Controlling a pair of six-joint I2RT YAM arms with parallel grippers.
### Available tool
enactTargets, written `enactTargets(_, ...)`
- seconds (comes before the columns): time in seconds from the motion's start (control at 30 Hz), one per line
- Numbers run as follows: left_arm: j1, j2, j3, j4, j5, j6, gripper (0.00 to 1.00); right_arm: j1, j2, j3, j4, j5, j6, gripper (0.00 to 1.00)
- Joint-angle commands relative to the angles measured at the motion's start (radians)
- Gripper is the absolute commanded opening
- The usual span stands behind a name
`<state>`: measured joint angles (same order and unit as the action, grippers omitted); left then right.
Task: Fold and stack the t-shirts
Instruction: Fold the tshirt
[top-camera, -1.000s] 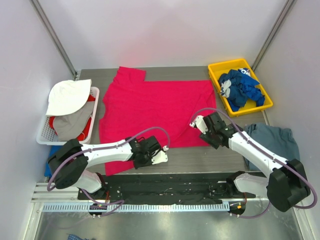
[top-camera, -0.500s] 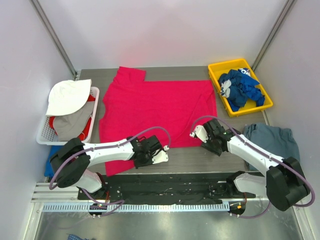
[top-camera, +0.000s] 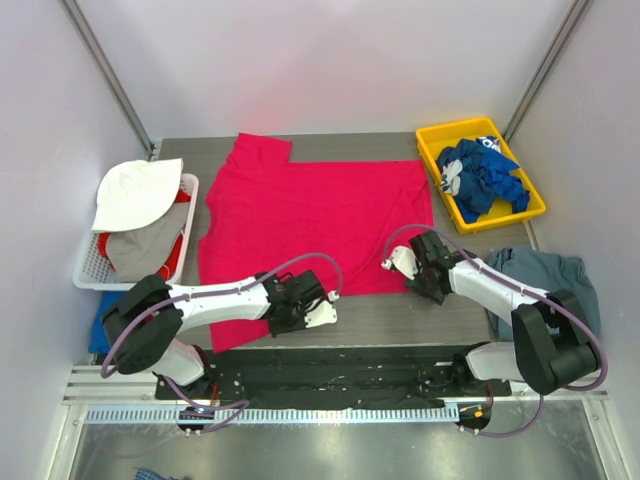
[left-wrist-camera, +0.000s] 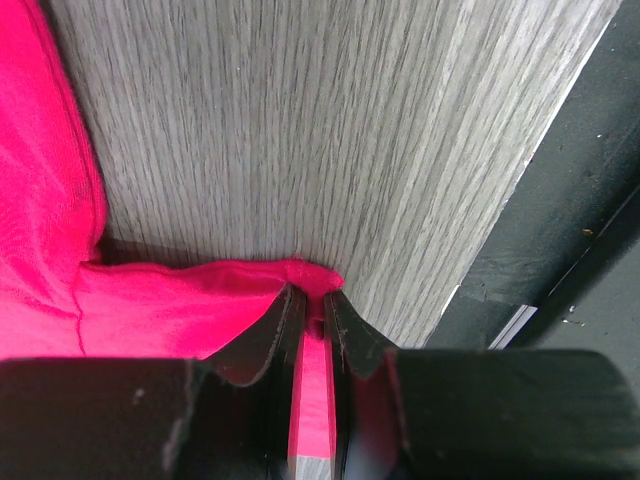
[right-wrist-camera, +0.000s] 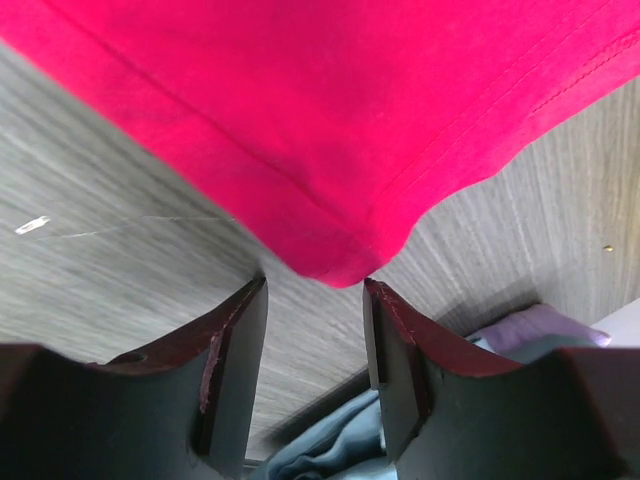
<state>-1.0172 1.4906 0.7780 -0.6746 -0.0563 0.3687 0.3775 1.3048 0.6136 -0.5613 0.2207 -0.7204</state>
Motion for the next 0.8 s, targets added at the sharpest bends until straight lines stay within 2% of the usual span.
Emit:
enactTargets(0.0, 0.012, 0.066, -0.026, 0.136, -0.051, 0.027, 0.17, -0.019, 0.045, 0.026, 0.064, -0.032, -0.036, 0.5)
enactTargets(0.1, 0.012, 0.066, -0.031, 0.139, -0.05, 0.024, 0.17, -0.02, 0.083, 0.031, 0.083, -0.038, -0.036, 0.46)
enactTargets(0.17, 0.012, 0.065, -0.037, 0.142, -0.054, 0.022, 0.16, -0.022, 0.106, 0.038, 0.084, -0.046, -0.028, 0.38)
enactTargets(0.23, 0.012, 0.056, -0.051, 0.148, -0.059, 0.021, 0.14, -0.02, 0.114, 0.041, 0.084, -0.053, -0.024, 0.34)
enactTargets(0.33, 0.012, 0.042, -0.069, 0.164, -0.071, 0.021, 0.08, -0.02, 0.122, 0.043, 0.083, -0.053, -0.016, 0.12)
enactTargets(0.37, 0.012, 0.04, -0.071, 0.165, -0.077, 0.022, 0.06, -0.02, 0.122, 0.043, 0.084, -0.047, -0.011, 0.01)
enactTargets(0.43, 0.011, 0.023, -0.074, 0.164, -0.089, 0.022, 0.0, -0.02, 0.103, 0.037, 0.075, -0.037, -0.01, 0.01)
enactTargets(0.77, 0.012, -0.196, -0.056, 0.106, -0.155, 0.047, 0.0, -0.022, -0.038, 0.084, -0.074, -0.047, 0.016, 0.01)
